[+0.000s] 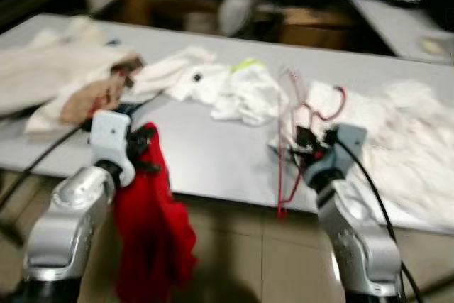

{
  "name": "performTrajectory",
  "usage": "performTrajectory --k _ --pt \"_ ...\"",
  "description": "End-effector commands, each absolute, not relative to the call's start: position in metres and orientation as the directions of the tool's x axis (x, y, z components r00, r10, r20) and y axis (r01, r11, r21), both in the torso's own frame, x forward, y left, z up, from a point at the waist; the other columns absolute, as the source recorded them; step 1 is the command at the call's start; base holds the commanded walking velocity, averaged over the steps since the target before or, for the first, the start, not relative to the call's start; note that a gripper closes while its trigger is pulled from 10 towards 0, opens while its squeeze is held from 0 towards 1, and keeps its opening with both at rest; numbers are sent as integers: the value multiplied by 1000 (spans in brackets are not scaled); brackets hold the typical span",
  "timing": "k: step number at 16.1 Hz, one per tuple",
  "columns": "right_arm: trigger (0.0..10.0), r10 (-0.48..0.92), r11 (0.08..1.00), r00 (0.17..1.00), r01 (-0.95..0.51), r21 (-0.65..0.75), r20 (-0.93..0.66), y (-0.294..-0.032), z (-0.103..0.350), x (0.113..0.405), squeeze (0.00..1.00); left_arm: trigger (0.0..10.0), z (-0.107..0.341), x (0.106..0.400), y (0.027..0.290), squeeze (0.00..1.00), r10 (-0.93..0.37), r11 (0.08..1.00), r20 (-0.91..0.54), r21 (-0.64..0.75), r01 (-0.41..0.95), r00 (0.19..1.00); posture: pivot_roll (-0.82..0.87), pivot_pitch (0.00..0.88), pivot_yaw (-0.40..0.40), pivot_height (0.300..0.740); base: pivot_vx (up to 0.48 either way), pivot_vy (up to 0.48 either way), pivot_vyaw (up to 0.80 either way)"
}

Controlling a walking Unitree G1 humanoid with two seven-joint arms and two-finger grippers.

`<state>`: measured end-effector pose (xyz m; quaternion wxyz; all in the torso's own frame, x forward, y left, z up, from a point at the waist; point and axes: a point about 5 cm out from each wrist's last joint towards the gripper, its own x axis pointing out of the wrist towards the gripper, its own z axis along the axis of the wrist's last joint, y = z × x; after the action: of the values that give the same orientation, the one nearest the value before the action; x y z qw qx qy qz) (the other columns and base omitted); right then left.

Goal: Hang hanger

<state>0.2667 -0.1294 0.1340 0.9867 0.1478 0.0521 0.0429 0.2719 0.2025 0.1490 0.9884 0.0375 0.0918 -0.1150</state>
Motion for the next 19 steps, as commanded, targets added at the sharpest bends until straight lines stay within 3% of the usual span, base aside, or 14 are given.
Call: performTrajectory --k 1,5,19 --pt "10000 107 955 992 -82 285 -73 -135 136 268 0 10000 159 276 195 0 -252 963 -146 55 262 957 25 0 -4 740 0 458 0" --pt "10000 200 952 978 -180 248 -57 -128 138 274 0 10000 158 273 196 0 -241 966 -143 57 251 960 40 0 -33 740 0 457 0" --pt "10000 173 956 984 -157 249 -46 -130 140 274 0 10000 157 265 200 0 -221 969 -165 75 236 961 38 0 -46 740 0 453 0"
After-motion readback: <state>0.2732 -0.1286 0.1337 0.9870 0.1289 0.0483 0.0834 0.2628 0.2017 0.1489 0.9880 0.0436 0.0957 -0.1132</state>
